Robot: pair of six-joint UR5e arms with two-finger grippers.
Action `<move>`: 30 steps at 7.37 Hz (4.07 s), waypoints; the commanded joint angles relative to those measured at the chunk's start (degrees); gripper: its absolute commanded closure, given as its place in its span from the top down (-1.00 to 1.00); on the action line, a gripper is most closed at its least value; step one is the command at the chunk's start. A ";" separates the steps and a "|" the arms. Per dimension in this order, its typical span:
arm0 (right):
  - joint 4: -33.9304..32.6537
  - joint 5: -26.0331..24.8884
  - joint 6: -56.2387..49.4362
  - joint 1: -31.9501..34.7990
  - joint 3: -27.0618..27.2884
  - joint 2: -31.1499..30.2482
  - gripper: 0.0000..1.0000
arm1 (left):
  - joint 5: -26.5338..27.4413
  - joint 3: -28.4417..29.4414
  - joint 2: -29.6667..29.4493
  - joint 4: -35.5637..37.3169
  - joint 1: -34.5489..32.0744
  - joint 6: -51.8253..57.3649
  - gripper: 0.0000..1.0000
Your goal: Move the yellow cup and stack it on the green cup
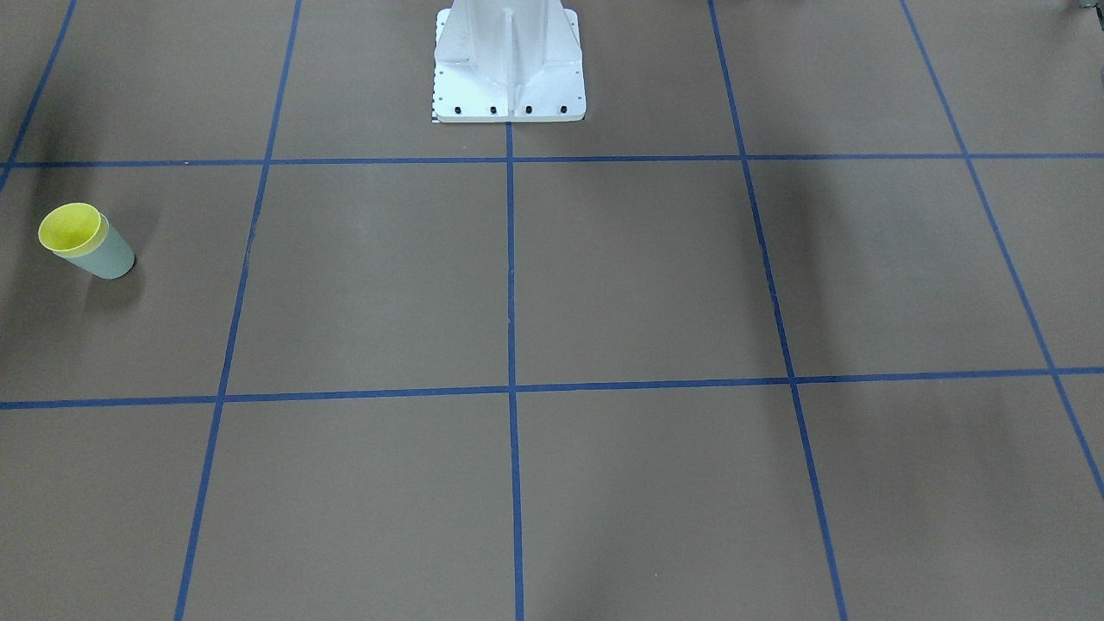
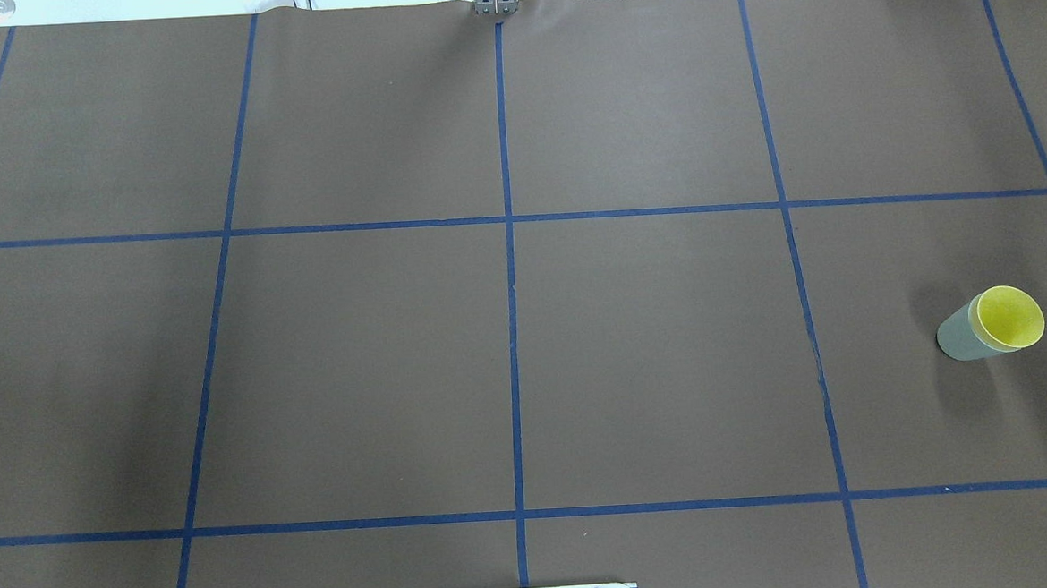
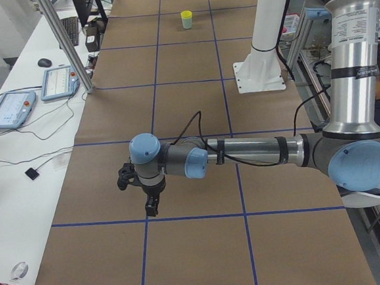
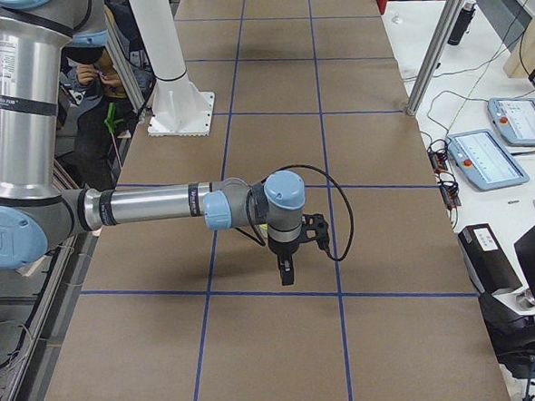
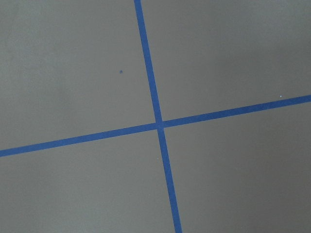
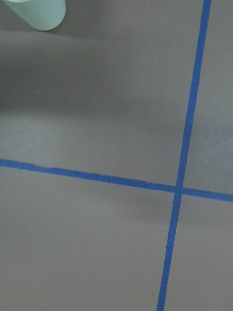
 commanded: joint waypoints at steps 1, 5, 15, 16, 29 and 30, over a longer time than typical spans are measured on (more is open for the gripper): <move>-4.02 -0.38 -2.81 1.60 -0.43 2.18 1.00 | 0.01 0.09 0.02 0.17 0.00 0.09 1.00; -3.22 -0.03 -2.90 1.60 -0.61 1.39 1.00 | -1.82 0.18 0.11 2.36 -0.26 0.44 1.00; -3.31 0.41 -2.55 1.60 -0.17 0.95 1.00 | -0.96 -3.60 4.85 9.93 -10.28 10.81 1.00; -3.31 0.41 -2.55 1.60 -0.17 0.95 1.00 | -0.87 -3.60 4.94 9.93 -10.28 10.98 1.00; -3.31 0.41 -2.46 1.60 -0.70 0.95 1.00 | -0.87 -3.43 5.20 9.84 -10.19 11.07 1.00; -3.31 0.41 -2.46 1.69 -0.79 0.95 1.00 | -0.87 -3.43 5.20 9.84 -10.19 11.07 1.00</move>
